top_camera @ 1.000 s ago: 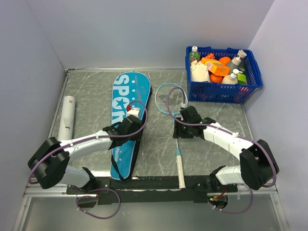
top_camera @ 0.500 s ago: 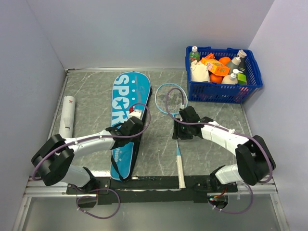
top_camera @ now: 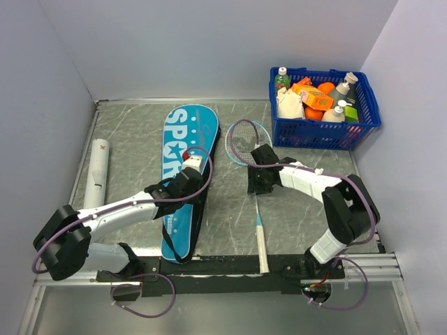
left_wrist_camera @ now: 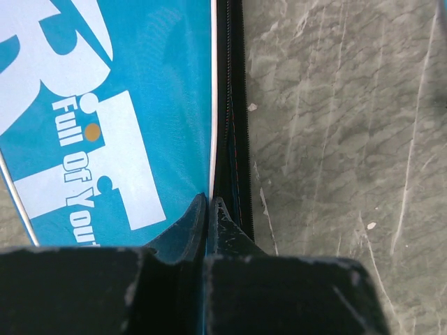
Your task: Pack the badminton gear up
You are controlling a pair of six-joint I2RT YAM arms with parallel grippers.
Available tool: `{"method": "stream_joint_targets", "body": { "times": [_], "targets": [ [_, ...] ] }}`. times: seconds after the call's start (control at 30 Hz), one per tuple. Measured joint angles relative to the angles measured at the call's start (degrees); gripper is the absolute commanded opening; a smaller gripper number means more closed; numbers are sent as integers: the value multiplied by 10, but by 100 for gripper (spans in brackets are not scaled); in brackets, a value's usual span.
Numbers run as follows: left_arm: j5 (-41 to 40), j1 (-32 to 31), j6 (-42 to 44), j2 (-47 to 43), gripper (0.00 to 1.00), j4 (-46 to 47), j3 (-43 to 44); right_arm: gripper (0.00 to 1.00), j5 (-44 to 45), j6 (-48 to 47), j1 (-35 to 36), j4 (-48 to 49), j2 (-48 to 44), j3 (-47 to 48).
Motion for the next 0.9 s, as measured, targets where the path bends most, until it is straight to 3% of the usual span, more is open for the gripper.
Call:
{"method": "stream_joint_targets", "body": {
  "times": [0.2, 0.27, 0.3, 0.4, 0.7, 0.9],
  "targets": [
    [0, 0, 0, -18, 1, -3, -4, 43, 31, -3, 0, -10, 24, 3],
    [0, 0, -1, -20, 1, -3, -4, 36, 39, -3, 0, -13, 30, 3],
    [1, 0, -1, -22, 1, -3, -4, 33, 42, -3, 0, -13, 34, 3],
    [3, 2, 0, -25, 1, -2, -4, 0, 46, -4, -1, -14, 41, 6],
    [38, 45, 0, -36, 1, 16, -18, 0, 47, 3, 0, -17, 34, 8],
    [64, 87, 2, -57, 1, 17, -22, 0, 59, 19, 23, -59, -35, 7]
  ]
}}
